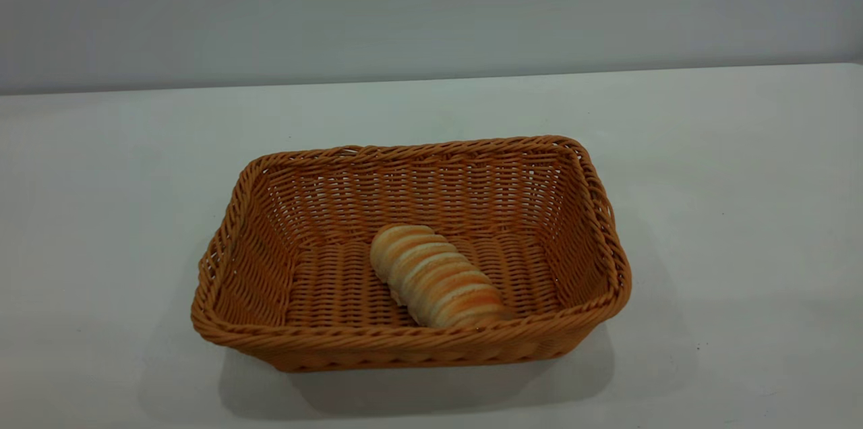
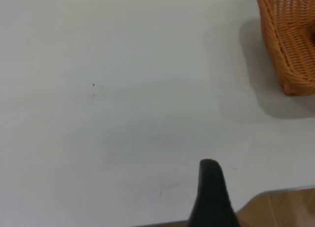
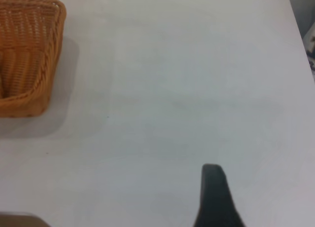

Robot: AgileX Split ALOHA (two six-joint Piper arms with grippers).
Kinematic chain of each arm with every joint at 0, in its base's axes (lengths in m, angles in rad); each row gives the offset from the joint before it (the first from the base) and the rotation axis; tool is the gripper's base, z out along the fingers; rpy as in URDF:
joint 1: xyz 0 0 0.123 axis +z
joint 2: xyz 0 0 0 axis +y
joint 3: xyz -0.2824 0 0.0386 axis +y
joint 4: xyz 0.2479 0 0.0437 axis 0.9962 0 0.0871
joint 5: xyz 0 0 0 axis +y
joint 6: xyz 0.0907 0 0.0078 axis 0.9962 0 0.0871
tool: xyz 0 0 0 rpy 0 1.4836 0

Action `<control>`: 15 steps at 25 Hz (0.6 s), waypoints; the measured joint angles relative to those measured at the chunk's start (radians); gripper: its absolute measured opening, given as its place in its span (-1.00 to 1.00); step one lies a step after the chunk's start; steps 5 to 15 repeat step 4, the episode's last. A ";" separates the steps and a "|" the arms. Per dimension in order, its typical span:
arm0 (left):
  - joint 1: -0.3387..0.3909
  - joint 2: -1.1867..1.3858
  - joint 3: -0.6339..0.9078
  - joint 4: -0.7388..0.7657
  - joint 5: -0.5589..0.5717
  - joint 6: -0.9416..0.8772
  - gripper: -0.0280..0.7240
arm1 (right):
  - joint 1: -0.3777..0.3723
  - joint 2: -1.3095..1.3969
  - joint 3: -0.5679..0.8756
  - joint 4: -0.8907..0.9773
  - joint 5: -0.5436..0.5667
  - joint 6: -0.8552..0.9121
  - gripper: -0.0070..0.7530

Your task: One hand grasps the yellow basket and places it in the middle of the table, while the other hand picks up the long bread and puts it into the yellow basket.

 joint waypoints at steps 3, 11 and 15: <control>0.000 0.000 0.000 0.000 0.000 0.000 0.63 | 0.000 0.000 0.000 0.000 0.000 0.000 0.42; 0.000 0.000 0.000 0.000 0.000 0.000 0.63 | 0.000 0.000 0.000 0.000 0.000 0.000 0.42; 0.000 0.000 0.000 0.000 0.000 0.000 0.63 | 0.000 0.000 0.000 0.000 0.000 0.000 0.42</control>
